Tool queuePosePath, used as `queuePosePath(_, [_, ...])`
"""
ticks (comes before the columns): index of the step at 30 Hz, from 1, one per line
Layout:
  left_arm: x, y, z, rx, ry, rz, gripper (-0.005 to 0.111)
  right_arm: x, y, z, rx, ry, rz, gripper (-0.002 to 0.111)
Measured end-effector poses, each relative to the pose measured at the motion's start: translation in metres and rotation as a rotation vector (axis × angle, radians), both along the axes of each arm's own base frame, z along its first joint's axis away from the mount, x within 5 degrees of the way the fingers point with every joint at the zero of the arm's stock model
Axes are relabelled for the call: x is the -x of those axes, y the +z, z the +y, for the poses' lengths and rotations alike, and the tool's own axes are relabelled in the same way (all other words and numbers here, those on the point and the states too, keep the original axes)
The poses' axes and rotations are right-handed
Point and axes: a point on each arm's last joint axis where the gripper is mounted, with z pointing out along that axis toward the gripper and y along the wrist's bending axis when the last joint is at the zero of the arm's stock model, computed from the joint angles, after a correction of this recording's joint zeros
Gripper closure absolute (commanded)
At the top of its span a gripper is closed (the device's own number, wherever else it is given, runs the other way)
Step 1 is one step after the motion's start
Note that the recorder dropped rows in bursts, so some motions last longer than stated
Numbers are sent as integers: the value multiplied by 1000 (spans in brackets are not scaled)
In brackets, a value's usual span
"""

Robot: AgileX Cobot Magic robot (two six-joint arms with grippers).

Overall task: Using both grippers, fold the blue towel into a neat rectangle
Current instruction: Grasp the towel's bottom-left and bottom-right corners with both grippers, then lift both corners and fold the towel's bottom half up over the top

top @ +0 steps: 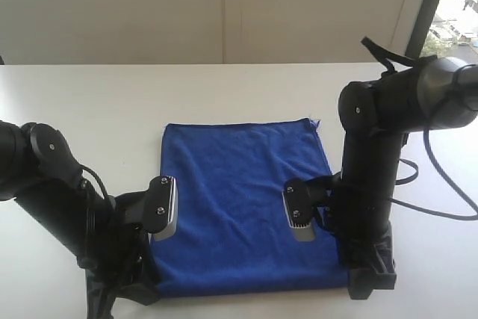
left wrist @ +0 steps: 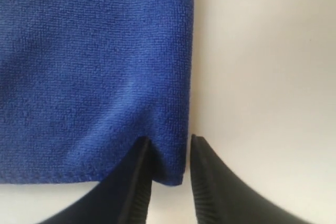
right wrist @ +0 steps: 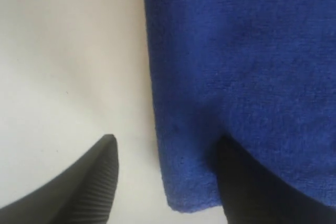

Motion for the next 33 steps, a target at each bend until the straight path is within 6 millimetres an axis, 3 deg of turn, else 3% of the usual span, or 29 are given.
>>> queuePosePath(5, [0,0,0,0,0,0,76,-2,-2,-1,-7,-10,-29,85])
queuePosePath(9, [0,0,0,0,0,0,89,-4,-3,-1,-5,-8,-47,109])
queuePosePath(12, [1,0,0,1,-4,8,106,-2,-5,-1,-3,-8,-33,108])
queuePosePath(20, [5,13,0,26,-19,2,107,10,-5,-3,11,-19,79,108])
queuePosePath(33, [14,52,5,83,51,-61,107,24,55,-4,-42,-72,-36,108])
